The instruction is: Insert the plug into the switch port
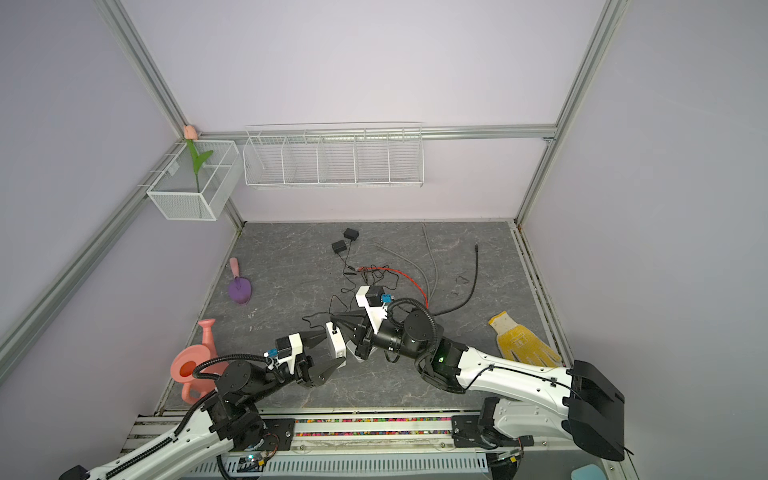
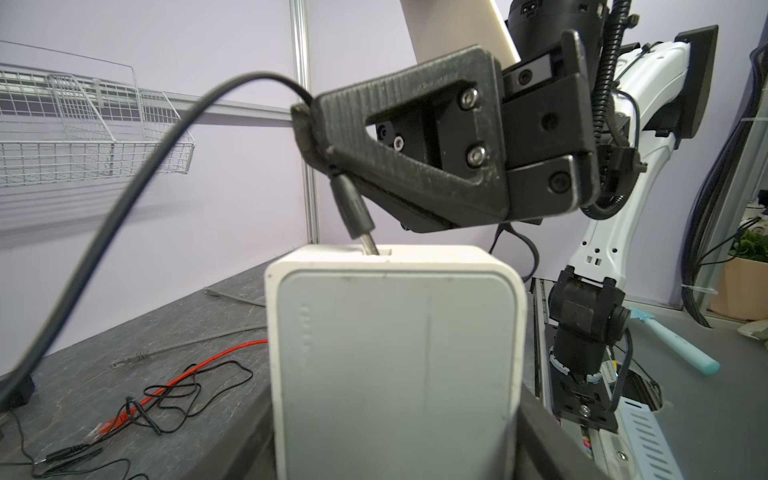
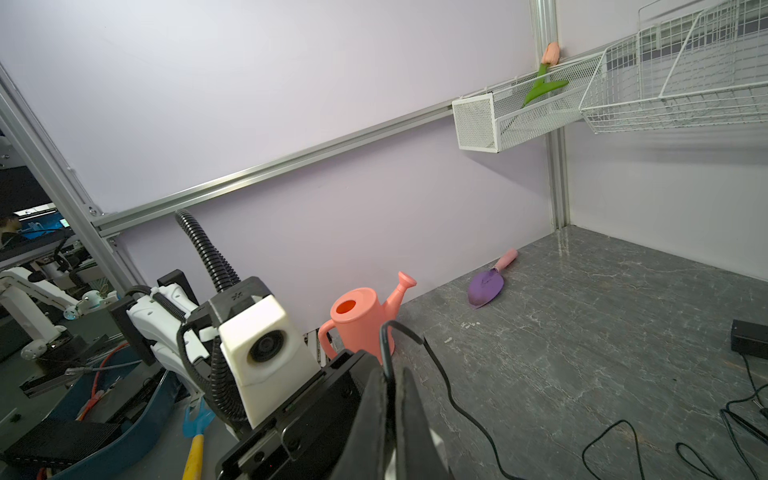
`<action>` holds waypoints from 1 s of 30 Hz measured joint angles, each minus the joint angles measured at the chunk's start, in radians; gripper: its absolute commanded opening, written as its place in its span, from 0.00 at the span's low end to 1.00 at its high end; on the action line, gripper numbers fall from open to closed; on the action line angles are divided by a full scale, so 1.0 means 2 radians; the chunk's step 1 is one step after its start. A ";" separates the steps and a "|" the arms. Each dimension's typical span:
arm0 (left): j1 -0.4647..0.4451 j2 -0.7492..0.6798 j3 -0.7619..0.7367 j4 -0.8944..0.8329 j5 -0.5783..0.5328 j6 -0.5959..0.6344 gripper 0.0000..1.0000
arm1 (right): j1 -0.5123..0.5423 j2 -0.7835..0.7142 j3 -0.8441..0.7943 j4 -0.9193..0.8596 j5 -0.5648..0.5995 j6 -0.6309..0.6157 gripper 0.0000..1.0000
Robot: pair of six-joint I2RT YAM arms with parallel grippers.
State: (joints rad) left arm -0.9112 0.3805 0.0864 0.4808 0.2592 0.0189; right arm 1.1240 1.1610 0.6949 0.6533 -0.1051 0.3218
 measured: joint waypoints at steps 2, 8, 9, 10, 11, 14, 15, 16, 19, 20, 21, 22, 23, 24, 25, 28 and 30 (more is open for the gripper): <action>0.000 0.001 0.000 0.000 -0.014 0.026 0.00 | 0.000 -0.002 0.012 -0.016 -0.002 -0.007 0.06; 0.000 0.034 0.000 0.014 -0.040 0.077 0.00 | 0.002 -0.013 0.048 -0.049 -0.020 -0.026 0.07; 0.000 0.038 0.001 0.015 -0.041 0.082 0.00 | 0.002 -0.016 0.050 -0.050 -0.022 -0.027 0.07; 0.000 0.042 0.001 0.015 -0.042 0.087 0.00 | 0.002 -0.019 0.050 -0.052 -0.024 -0.030 0.06; 0.000 0.044 0.001 0.016 -0.043 0.090 0.00 | 0.002 -0.022 0.050 -0.054 -0.026 -0.031 0.06; 0.000 0.044 0.001 0.018 -0.043 0.098 0.00 | 0.002 -0.025 0.049 -0.056 -0.026 -0.033 0.07; 0.000 0.042 0.001 0.019 -0.043 0.100 0.00 | 0.002 -0.026 0.048 -0.056 -0.026 -0.033 0.06; 0.000 0.040 0.001 0.020 -0.043 0.100 0.00 | 0.002 -0.027 0.047 -0.057 -0.026 -0.034 0.06; 0.000 0.029 0.001 0.023 -0.043 0.102 0.00 | 0.002 -0.028 0.046 -0.057 -0.024 -0.036 0.07; 0.000 0.025 0.001 0.023 -0.043 0.102 0.00 | 0.002 -0.028 0.046 -0.058 -0.023 -0.037 0.07; 0.000 0.022 0.001 0.023 -0.043 0.103 0.00 | 0.002 -0.028 0.046 -0.058 -0.022 -0.039 0.06; 0.000 0.019 0.001 0.023 -0.043 0.103 0.00 | 0.002 -0.028 0.046 -0.058 -0.021 -0.040 0.06; 0.000 0.018 0.001 0.023 -0.043 0.103 0.00 | 0.002 -0.028 0.046 -0.058 -0.021 -0.042 0.06; 0.000 0.016 0.001 0.023 -0.043 0.103 0.00 | 0.002 -0.028 0.046 -0.058 -0.021 -0.043 0.07; 0.000 0.015 0.001 0.023 -0.043 0.103 0.00 | 0.002 -0.027 0.046 -0.058 -0.021 -0.044 0.06; 0.000 0.012 0.001 0.023 -0.043 0.103 0.00 | 0.002 -0.024 0.046 -0.057 -0.021 -0.045 0.06; 0.000 0.011 0.003 0.022 -0.043 0.103 0.00 | 0.002 -0.020 0.046 -0.057 -0.021 -0.045 0.07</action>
State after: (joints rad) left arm -0.9108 0.4019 0.0929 0.5255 0.1738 0.2249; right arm 1.1286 1.1210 0.7864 0.5388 -0.1471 0.2314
